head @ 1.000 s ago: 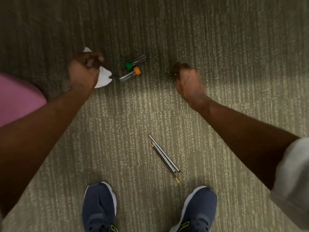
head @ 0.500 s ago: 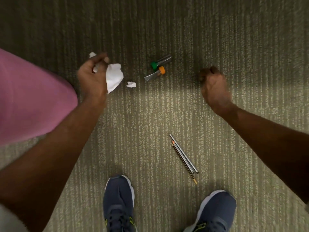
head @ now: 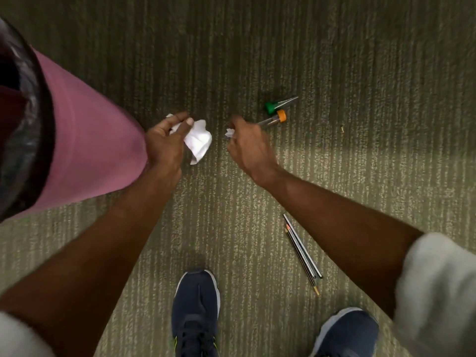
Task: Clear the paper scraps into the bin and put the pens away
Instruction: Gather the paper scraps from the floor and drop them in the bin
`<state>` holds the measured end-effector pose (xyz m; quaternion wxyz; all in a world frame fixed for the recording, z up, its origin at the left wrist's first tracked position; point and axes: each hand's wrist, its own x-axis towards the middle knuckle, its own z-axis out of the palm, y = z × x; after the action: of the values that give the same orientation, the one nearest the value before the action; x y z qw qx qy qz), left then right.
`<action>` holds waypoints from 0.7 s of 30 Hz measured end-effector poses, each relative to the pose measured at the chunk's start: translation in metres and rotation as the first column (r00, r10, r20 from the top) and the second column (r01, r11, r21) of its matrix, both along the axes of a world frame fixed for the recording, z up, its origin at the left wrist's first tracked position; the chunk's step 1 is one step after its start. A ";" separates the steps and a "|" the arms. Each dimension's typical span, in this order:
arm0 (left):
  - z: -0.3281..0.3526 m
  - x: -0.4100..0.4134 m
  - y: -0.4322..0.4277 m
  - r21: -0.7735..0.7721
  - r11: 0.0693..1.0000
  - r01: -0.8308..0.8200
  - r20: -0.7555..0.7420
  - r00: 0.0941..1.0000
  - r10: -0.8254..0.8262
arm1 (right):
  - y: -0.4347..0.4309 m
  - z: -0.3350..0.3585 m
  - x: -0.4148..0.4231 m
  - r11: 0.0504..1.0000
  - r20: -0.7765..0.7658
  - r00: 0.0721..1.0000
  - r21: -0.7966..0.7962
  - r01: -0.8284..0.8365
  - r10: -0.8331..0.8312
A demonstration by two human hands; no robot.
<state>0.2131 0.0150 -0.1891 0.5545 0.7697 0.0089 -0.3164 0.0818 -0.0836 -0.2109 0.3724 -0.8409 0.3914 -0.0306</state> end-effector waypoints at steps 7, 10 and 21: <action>-0.010 -0.009 0.021 0.073 0.990 0.120 0.060 0.990 -0.125 | -0.004 -0.013 0.012 1.000 -0.150 0.989 -0.014 0.007 -0.009; 0.003 -0.013 0.028 0.067 0.988 0.137 0.060 0.988 -0.141 | -0.004 0.004 0.007 0.994 -0.065 0.993 0.039 0.101 -0.098; 0.205 -0.005 0.039 -0.090 0.985 0.146 0.198 0.972 -0.126 | 0.049 0.196 0.040 0.836 0.241 0.843 0.414 0.360 -0.482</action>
<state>0.2083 0.0536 0.0161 0.5691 0.7654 -0.1140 -0.2781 0.1219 -0.0350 -0.0146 0.5615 -0.6338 0.4989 -0.1846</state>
